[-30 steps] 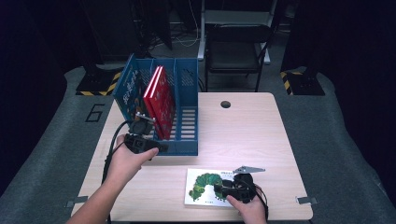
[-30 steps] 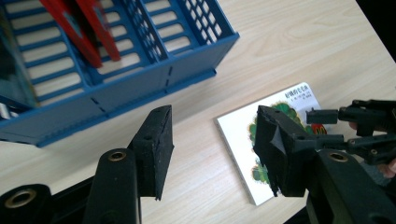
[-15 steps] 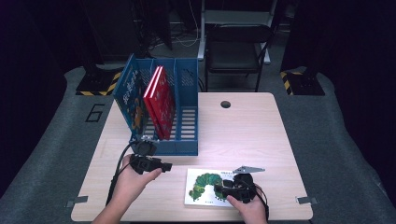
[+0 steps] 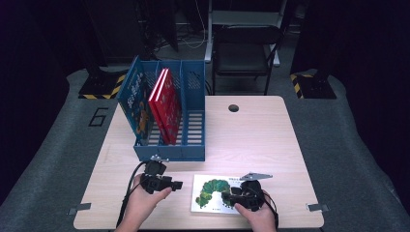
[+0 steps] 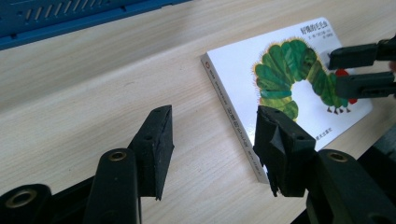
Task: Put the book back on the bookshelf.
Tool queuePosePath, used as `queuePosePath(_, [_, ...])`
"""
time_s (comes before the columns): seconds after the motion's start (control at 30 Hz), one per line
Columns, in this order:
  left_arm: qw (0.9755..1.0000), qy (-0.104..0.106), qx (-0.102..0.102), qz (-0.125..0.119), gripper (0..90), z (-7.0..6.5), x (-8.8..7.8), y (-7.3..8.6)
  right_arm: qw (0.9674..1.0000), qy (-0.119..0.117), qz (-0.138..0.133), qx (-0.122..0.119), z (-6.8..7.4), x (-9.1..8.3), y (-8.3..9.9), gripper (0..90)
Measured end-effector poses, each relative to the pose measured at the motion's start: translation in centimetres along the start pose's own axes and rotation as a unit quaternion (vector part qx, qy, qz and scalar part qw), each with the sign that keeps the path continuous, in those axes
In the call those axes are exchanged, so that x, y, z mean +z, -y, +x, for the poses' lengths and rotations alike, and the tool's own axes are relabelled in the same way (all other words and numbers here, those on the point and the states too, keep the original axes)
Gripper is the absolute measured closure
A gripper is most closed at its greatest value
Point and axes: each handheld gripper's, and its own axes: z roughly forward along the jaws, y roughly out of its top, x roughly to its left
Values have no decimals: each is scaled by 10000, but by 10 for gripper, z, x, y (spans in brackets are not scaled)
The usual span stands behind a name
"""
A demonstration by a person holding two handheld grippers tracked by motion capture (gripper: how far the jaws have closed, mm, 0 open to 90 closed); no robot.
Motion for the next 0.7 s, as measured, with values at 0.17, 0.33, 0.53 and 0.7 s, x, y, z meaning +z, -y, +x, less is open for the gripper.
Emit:
queuePosePath(0.17, [9999,40,96,74,471,-5,9,5,9998,155,-14,-91,0,-3,1,507])
queuePosePath(0.33, [9998,76,154,111,466,-7,18,7,9992,373,-165,-44,-7,-11,2,506])
queuePosePath(0.53, [9991,172,314,222,452,-11,32,7,9974,646,-281,153,-23,-24,5,501])
queuePosePath(0.7, [9974,257,513,431,445,-15,48,8,9963,773,-271,249,-29,-28,9,492])
